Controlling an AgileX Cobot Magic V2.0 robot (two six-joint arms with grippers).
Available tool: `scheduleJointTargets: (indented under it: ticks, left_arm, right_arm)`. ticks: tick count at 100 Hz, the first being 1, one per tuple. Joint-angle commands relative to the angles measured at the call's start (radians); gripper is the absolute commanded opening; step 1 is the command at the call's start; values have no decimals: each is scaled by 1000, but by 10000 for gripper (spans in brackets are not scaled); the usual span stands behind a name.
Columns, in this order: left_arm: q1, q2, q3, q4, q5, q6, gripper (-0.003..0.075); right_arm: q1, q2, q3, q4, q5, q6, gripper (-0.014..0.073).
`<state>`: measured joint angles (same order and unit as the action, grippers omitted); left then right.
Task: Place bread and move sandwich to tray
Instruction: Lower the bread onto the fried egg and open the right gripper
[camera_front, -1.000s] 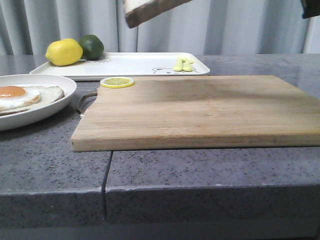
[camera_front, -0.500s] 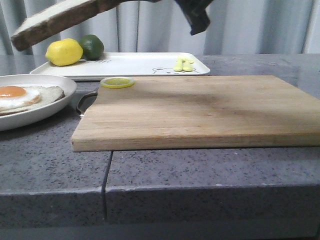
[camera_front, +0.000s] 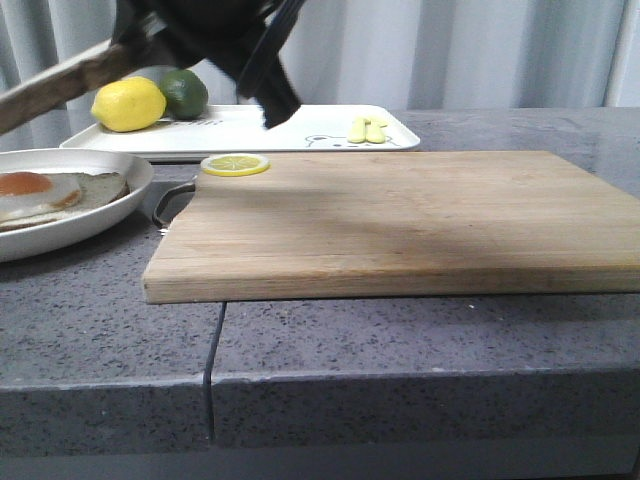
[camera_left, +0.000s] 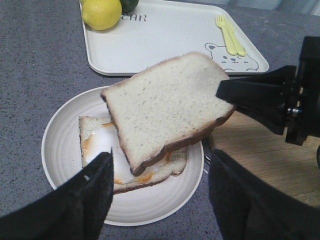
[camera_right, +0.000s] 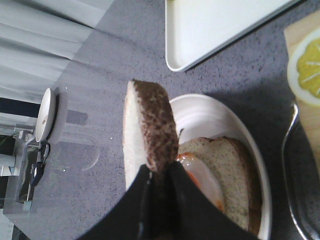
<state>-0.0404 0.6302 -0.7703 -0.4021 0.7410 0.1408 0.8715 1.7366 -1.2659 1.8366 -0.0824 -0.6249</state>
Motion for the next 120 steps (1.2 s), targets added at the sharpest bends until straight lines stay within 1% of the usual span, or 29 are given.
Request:
scheduleJointTargets:
  ticks: [1,22,48,120]
  left_arm:
    - [2,5,-35,-26,-60,1,386]
    - [2,5,-35,-26,-60,1,386]
    - [2,5,-35,-26,-60,1,386]
    - [2,5,-35,-26,-60,1,386]
  right_arm:
    - [16,-23,-49,40,3,16,-61]
    - [38,1,-58,40,-47,48,-61]
    - [42,2,-60,40,-38,78,-62]
    - [58,37,-62,39,-41,79,-62]
